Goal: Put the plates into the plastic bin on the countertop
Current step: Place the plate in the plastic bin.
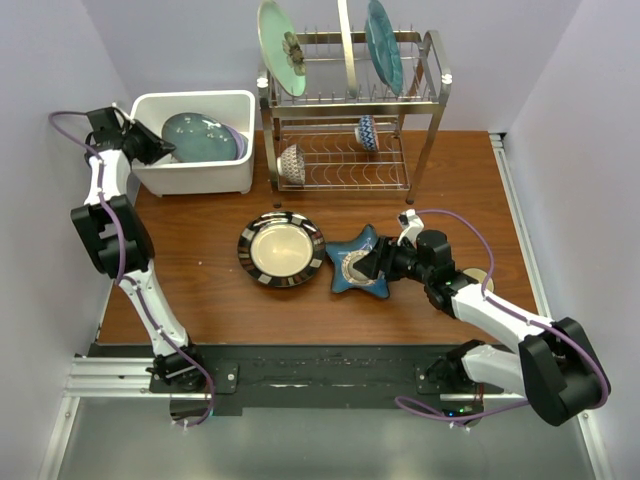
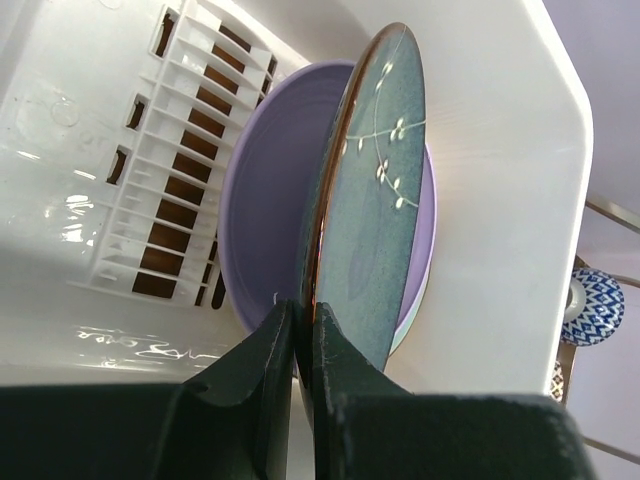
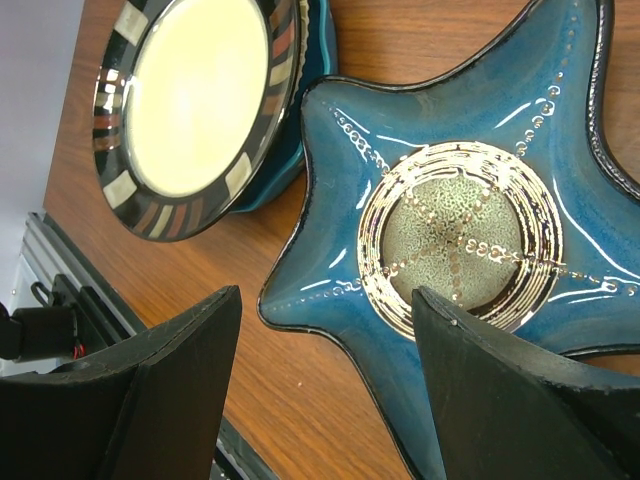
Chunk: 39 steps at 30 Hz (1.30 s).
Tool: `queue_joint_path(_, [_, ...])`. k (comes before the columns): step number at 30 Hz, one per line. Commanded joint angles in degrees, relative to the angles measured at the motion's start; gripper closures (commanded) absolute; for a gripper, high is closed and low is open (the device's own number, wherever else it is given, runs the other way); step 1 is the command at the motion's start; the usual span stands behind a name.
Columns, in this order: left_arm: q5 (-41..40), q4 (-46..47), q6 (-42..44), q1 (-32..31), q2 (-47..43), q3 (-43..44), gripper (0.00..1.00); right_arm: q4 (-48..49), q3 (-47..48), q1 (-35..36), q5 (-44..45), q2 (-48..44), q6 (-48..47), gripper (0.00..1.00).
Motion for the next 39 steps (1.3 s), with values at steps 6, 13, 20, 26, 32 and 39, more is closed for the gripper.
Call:
queue_joint_path(6, [5.1,1.9,0.5,-0.3,0.1,5.9,0.76,-0.5,2.6,0.3,0.2,-0.7,-0.5,0.27])
queue_joint_path(13, [5.0,1.2,1.0,-0.6,0.2,6.2,0.67,-0.4,2.6,0.3,0.1,-0.5,-0.4,0.27])
queue_joint_path(20, [-0.9,-2.7,4.3,-0.8,-2.7,7.7,0.58,-0.5,2.2,0.3,0.2,-1.0,-0.4,0.27])
queue_joint_path(26, [-8.4,-7.0,8.5,-2.6,-5.5,9.6,0.52,-0.6,1.8,0.3,0.0,-1.6,-0.2,0.27])
queue_joint_path(32, [-13.1,-7.9,10.7,-5.1,-8.5,9.3,0.48,-1.0,1.2,0.3,0.3,-2.8,-0.1,0.27])
queue_joint_path(39, [-14.1,-8.7,12.0,-8.7,-13.9,8.1,0.42,-0.3,0.5,0.3,0.4,-3.4,0.6,0.27])
